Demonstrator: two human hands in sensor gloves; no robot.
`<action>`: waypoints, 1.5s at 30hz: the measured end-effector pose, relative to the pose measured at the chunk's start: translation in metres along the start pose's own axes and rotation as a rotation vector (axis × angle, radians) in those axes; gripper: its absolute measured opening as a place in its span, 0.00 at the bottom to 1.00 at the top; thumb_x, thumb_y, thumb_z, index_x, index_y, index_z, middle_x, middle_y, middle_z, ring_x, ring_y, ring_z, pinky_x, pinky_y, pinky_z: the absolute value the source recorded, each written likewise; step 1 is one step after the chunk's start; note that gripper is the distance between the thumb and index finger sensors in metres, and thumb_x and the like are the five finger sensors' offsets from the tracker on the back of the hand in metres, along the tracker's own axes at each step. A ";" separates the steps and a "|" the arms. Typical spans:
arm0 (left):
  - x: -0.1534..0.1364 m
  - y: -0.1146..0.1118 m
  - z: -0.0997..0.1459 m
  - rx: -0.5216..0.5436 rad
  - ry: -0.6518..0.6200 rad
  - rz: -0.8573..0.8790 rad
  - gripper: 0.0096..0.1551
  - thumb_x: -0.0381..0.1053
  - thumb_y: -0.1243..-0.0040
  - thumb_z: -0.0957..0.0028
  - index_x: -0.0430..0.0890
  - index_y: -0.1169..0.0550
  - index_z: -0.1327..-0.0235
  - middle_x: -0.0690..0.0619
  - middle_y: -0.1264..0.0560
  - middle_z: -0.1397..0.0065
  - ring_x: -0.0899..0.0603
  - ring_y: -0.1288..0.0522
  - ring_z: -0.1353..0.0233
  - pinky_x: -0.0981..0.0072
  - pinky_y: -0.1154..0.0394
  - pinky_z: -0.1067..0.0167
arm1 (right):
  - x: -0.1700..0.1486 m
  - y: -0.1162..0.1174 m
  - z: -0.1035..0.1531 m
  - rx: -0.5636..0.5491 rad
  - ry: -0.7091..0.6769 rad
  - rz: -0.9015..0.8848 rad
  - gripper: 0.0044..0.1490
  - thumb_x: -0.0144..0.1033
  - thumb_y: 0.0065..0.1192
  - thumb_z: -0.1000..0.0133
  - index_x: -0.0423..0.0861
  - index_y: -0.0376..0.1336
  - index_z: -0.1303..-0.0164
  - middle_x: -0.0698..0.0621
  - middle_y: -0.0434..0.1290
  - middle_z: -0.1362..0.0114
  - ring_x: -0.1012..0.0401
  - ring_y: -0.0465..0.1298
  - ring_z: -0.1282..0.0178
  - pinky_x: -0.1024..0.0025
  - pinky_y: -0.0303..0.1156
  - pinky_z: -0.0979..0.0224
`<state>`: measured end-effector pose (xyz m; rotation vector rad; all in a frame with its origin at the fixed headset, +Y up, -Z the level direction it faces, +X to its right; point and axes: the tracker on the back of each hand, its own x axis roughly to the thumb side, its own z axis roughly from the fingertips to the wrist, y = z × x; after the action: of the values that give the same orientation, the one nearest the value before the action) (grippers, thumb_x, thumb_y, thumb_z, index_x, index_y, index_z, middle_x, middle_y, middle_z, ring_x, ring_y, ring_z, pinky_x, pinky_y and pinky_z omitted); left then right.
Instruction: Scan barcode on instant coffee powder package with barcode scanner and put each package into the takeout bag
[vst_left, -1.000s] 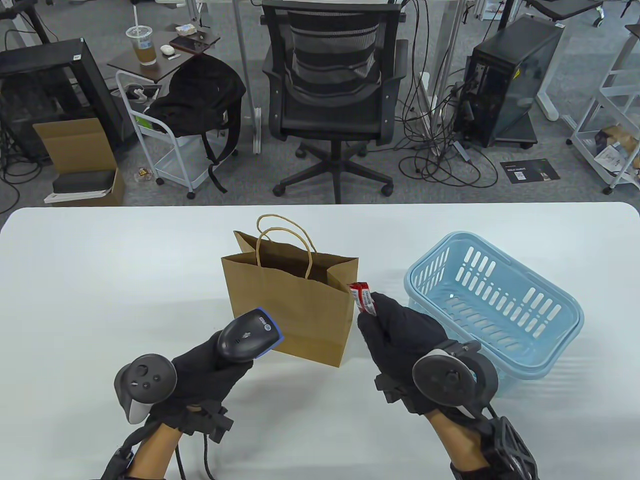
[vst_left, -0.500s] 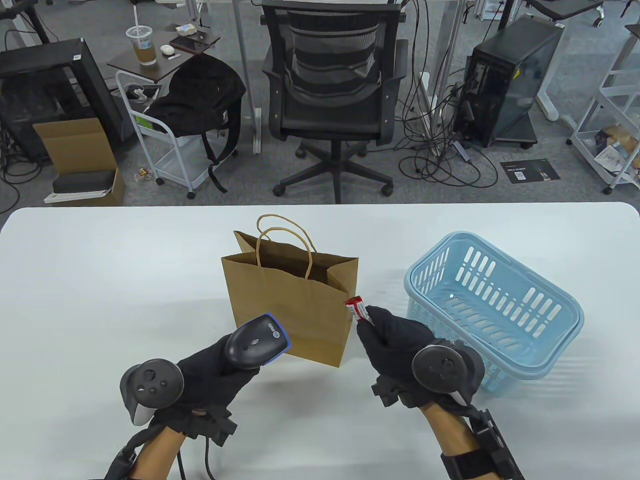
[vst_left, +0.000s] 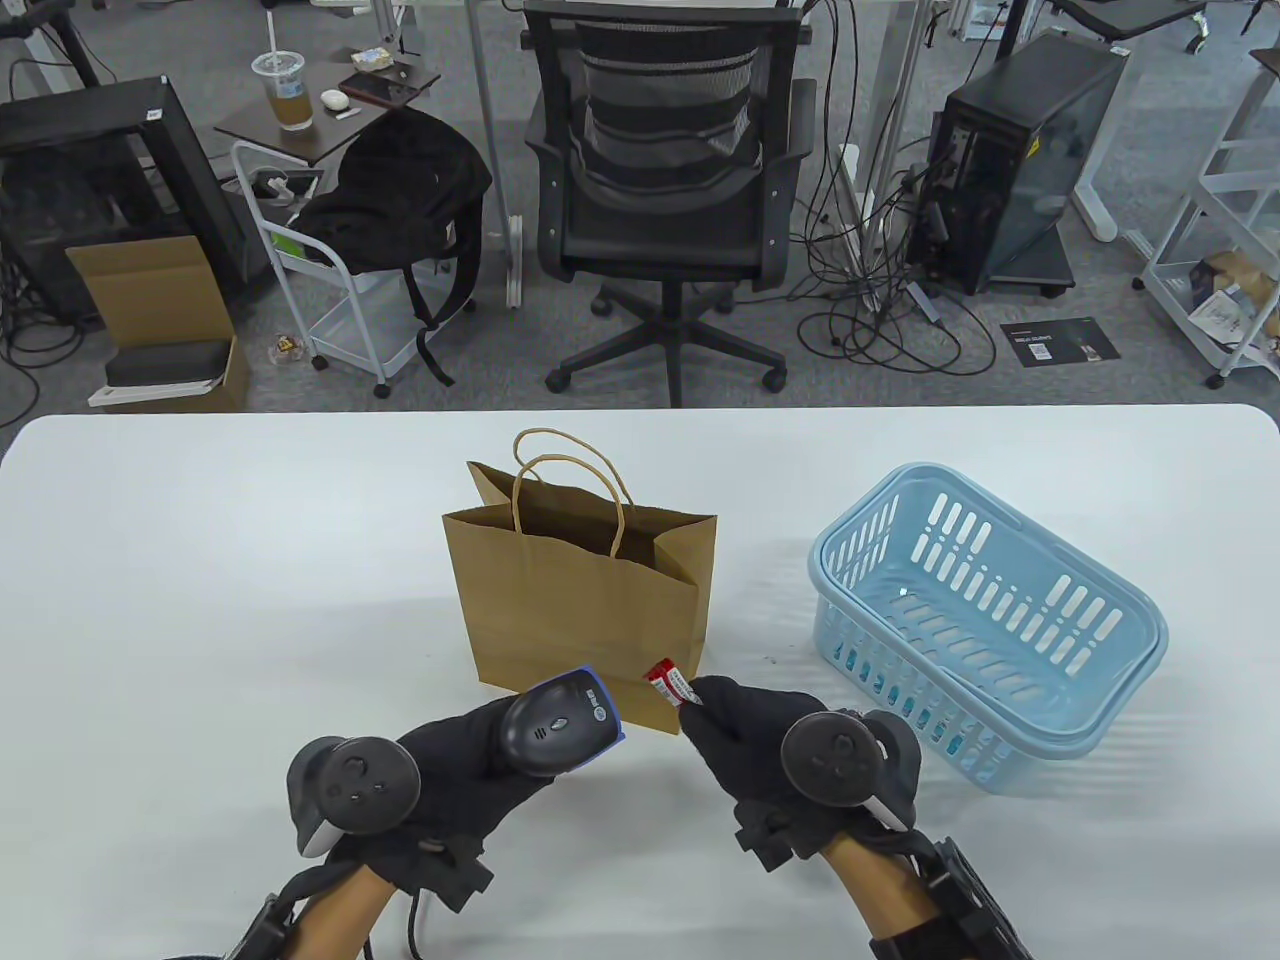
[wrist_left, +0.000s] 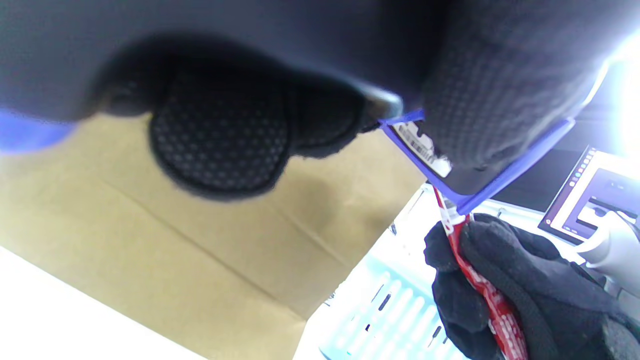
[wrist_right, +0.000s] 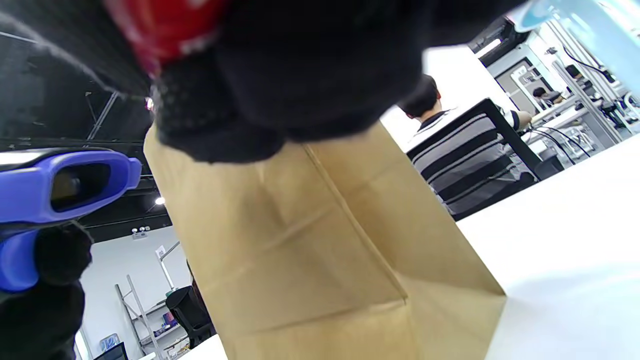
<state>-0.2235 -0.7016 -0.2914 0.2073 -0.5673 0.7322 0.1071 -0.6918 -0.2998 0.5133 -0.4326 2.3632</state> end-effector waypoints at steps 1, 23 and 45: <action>0.001 -0.002 0.000 -0.006 -0.006 -0.009 0.34 0.67 0.31 0.55 0.54 0.24 0.38 0.58 0.16 0.48 0.48 0.11 0.57 0.55 0.17 0.52 | -0.001 0.002 0.001 0.008 0.013 -0.012 0.27 0.58 0.63 0.48 0.53 0.74 0.48 0.58 0.87 0.66 0.64 0.83 0.79 0.71 0.78 0.69; 0.010 -0.010 0.000 -0.061 -0.037 -0.072 0.34 0.67 0.31 0.55 0.54 0.24 0.38 0.58 0.16 0.48 0.48 0.11 0.57 0.55 0.17 0.52 | -0.003 0.025 0.004 0.114 0.023 0.058 0.27 0.59 0.65 0.49 0.53 0.75 0.49 0.57 0.87 0.66 0.64 0.84 0.79 0.71 0.79 0.69; -0.007 0.019 0.000 0.064 0.055 -0.008 0.34 0.66 0.30 0.55 0.54 0.24 0.38 0.57 0.16 0.48 0.47 0.11 0.56 0.53 0.18 0.51 | 0.001 0.024 0.006 0.066 -0.023 0.094 0.42 0.59 0.82 0.62 0.50 0.73 0.39 0.56 0.88 0.64 0.63 0.86 0.76 0.68 0.81 0.67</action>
<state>-0.2411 -0.6917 -0.2952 0.2480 -0.4909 0.7466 0.0915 -0.7110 -0.2976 0.5627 -0.3985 2.4704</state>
